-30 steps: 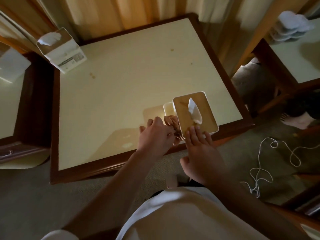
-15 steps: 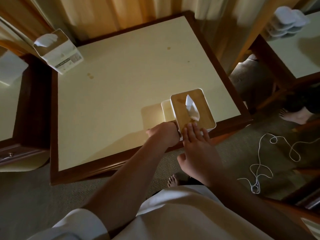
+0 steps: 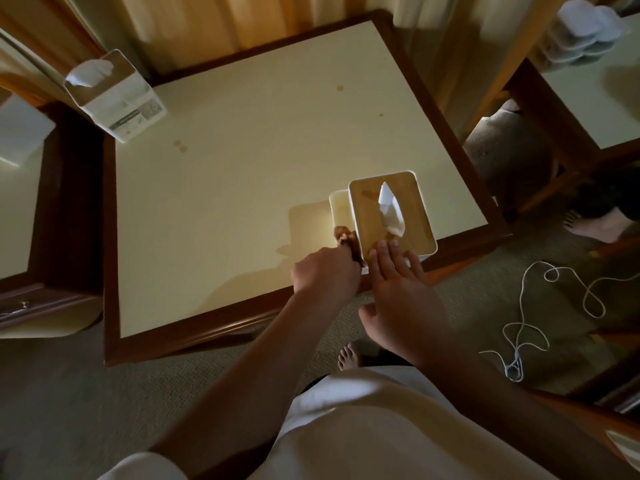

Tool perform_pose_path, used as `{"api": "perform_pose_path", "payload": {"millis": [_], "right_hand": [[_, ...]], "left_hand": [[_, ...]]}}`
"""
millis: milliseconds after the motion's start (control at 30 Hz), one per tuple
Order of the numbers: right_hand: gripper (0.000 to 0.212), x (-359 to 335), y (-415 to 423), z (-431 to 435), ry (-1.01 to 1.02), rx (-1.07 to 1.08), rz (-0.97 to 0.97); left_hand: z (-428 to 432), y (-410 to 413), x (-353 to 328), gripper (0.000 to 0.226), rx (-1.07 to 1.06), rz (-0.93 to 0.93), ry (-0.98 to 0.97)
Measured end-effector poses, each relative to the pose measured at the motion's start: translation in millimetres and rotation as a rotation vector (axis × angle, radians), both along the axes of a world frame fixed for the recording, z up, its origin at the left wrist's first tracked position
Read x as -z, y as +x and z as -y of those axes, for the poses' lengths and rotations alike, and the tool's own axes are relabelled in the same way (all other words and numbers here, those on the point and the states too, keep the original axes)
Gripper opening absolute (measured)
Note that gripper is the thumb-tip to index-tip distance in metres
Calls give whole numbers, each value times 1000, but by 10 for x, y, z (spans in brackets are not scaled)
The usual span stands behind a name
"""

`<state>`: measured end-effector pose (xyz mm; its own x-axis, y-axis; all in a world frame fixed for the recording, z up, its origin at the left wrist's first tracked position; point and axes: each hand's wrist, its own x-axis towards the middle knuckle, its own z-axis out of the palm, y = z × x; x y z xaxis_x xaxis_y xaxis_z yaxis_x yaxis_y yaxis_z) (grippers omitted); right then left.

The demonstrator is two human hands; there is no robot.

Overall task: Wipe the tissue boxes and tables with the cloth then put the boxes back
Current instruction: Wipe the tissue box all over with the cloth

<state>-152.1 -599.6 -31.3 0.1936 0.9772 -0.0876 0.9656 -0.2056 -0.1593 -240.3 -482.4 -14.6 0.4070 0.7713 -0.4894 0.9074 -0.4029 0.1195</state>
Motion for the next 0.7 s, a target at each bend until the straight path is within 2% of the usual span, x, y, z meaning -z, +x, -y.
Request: {"api": "perform_pose_path", "payload": {"millis": [200, 267, 400, 500, 600, 700], "right_hand": [[88, -14, 40, -5, -50, -21, -8], [87, -19, 32, -3, -70, -18, -5], [91, -55, -32, -12, -49, 11, 5], [93, -61, -71, -18, -51, 22, 18], [95, -74, -90, -29, -62, 11, 19], [95, -64, -95, -38, -60, 15, 5]], "left_hand": [[-207, 252, -56, 33, -82, -97, -379], [-249, 260, -79, 23, -86, -116, -469], [-284, 239, -96, 25, -27, -75, -433], [-313, 184, -24, 31, -73, 86, -406], [-291, 52, 3, 27, -124, 178, -383], [-216, -83, -50, 18, -90, 214, -199]]}}
